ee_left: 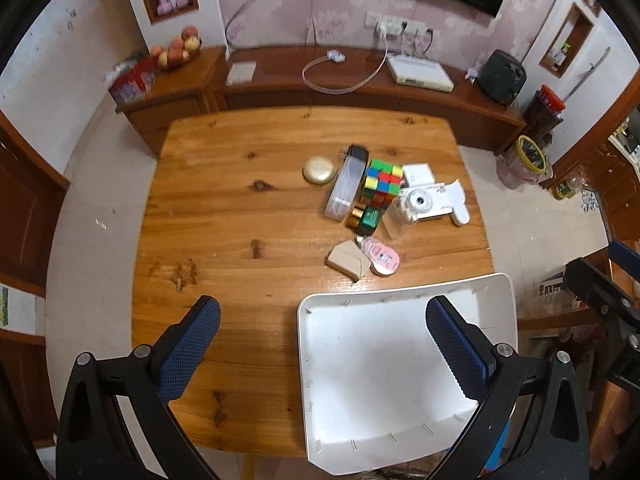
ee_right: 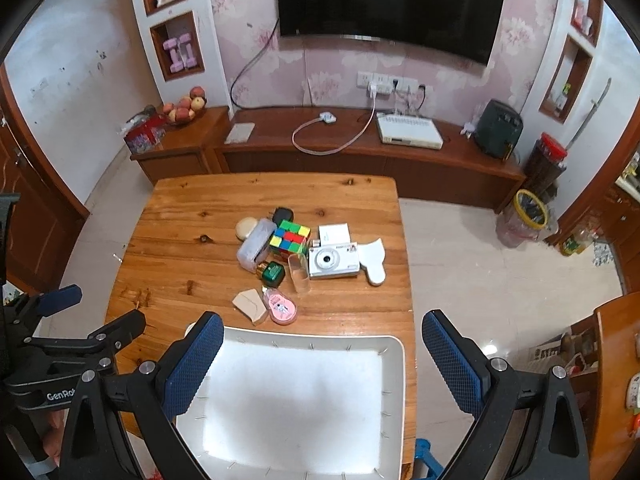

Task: Organize rigid objects
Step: 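Reach the left tool to the beige triangular box while the right tool approaches the pink tape roller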

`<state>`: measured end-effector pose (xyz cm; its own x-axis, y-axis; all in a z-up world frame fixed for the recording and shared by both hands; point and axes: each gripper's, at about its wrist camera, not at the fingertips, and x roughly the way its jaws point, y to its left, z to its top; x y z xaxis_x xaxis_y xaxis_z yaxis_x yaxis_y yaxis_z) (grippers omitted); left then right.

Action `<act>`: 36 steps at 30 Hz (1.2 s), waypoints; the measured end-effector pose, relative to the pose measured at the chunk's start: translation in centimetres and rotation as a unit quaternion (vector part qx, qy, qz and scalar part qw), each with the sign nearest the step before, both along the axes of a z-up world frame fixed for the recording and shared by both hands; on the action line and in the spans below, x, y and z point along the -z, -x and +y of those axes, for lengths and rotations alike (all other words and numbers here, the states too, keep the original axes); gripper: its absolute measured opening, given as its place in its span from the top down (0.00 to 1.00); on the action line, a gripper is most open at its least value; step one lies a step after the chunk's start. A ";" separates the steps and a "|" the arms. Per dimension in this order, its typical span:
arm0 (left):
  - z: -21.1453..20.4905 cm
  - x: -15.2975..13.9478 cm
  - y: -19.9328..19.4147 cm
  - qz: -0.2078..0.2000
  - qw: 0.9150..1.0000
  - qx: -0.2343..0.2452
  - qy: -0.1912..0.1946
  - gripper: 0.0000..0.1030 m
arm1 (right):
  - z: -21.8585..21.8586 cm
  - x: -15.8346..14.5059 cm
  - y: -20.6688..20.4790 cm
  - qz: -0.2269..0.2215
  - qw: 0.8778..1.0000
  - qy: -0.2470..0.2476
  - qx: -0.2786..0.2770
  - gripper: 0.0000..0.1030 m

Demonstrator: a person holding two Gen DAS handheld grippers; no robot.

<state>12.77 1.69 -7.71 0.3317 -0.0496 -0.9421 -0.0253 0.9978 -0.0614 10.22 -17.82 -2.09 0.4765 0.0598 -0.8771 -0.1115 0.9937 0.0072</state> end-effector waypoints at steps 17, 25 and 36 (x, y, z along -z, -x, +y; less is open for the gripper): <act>-0.7 13.6 -8.8 0.137 0.989 0.051 0.012 0.01 | 0.6 13.1 -9.1 0.128 0.991 -0.012 -0.024 0.03; -3.1 17.2 -9.8 0.150 0.977 0.151 -0.003 0.01 | -0.2 17.1 -11.4 0.175 0.984 -0.027 -0.002 0.03; -4.2 20.0 -11.1 0.168 0.971 0.171 -0.007 0.06 | -0.5 20.5 -12.5 0.214 0.975 -0.049 0.028 0.03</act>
<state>23.89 -2.53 -27.75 -0.0281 -0.0887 -0.9957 0.2919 0.9519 -0.0930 22.72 -18.31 -22.59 0.0737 0.1370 -0.9878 -0.0223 0.9905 0.1357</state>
